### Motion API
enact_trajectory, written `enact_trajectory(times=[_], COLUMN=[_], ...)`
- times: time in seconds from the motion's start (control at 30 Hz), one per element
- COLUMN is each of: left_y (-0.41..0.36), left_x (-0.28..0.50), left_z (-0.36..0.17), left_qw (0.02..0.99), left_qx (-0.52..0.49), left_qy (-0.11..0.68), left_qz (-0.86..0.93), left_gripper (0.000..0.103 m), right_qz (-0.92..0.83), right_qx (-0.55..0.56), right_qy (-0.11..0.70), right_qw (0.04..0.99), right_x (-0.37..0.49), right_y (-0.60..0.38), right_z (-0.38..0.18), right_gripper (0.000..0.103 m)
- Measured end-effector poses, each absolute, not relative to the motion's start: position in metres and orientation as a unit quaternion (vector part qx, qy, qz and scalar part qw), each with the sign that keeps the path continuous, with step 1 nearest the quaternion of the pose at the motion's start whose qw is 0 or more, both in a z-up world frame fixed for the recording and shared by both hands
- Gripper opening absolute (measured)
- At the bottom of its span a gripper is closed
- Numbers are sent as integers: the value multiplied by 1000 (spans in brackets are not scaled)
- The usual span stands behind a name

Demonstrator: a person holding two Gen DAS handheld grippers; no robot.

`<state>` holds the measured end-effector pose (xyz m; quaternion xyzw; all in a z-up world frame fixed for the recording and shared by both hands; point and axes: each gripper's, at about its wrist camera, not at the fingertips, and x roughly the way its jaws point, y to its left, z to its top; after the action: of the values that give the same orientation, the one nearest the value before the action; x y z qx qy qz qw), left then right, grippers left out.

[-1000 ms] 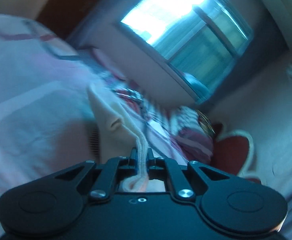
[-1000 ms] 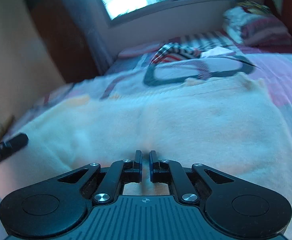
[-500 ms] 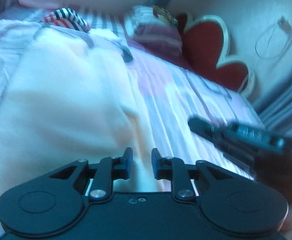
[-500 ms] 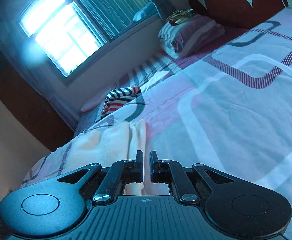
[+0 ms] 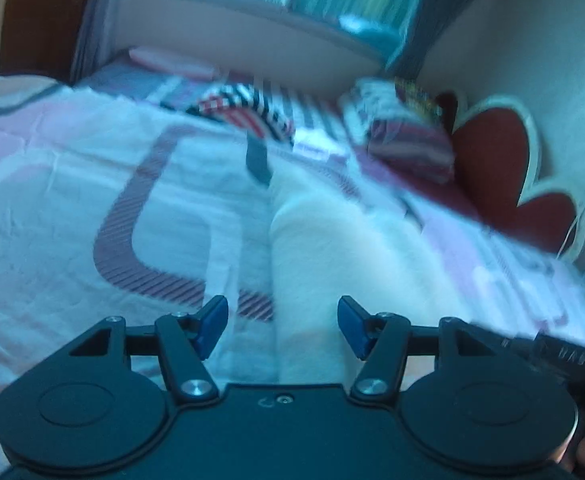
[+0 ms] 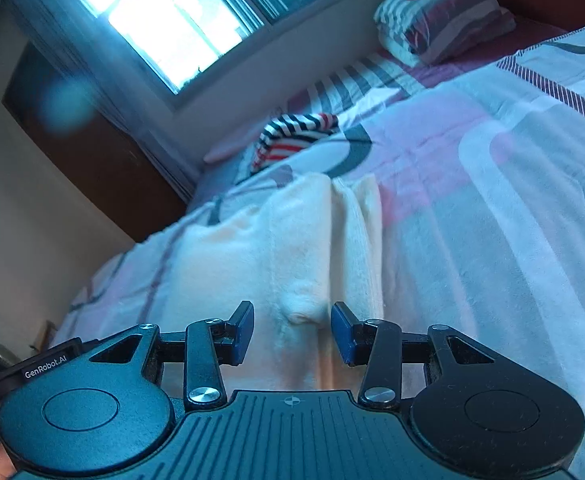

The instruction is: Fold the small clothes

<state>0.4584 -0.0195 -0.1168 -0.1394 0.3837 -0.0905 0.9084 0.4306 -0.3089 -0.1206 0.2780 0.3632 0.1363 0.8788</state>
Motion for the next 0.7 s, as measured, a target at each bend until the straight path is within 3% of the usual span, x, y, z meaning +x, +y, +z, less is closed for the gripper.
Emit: enact_trajectory(times=[0.23,0.27,0.3,0.47,0.57,0.7], left_y=[-10,-9,-9,-12,-23,-46], left_x=[455,455,457,466,467,477], left_z=[-131,-129,-127,-117,-108,-117], left_qw=[906,907,909,910,911,903], left_qx=[-144,-142,-139,-129,-121,-90], left_qy=[386,385,381,379,375,399], left_qz=[-97,-96,-97,-104,-122,-133], left_gripper=[63,63,63,55,55,56], right_qz=[156,149,145,143,142,115], right_qx=[249,230,214,173,176,185], right_qy=[382,387,393,373,356,397], right_qw=[876,880,882,900,906,891], right_x=[446,448,449,444,435,443], right_y=[-298,-294,-290,-277,-290,-305], right_z=[-128,-129,-129,-117,-105,-130], right_gripper=[42,20,14,10,9,9])
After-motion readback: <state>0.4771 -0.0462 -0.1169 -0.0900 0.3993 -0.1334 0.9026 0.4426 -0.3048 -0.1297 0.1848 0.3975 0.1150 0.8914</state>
